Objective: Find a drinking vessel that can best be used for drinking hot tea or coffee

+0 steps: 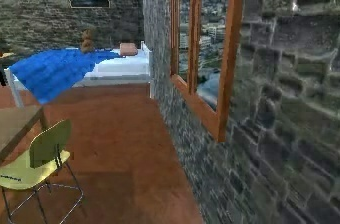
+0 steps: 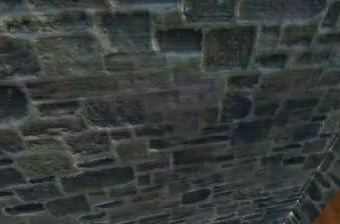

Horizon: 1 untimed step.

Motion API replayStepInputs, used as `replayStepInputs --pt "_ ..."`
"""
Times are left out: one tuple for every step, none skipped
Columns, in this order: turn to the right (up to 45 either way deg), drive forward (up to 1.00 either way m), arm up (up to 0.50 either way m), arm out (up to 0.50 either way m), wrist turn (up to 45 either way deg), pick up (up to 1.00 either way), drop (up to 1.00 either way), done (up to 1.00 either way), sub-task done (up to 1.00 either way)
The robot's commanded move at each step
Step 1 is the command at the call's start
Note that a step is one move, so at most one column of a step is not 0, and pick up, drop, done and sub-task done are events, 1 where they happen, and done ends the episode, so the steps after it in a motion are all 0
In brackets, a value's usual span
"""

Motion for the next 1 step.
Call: replayStepInputs --pt "-3.0 0.0 0.0 0.0 0.0 0.0 0.0 0.0 0.0"
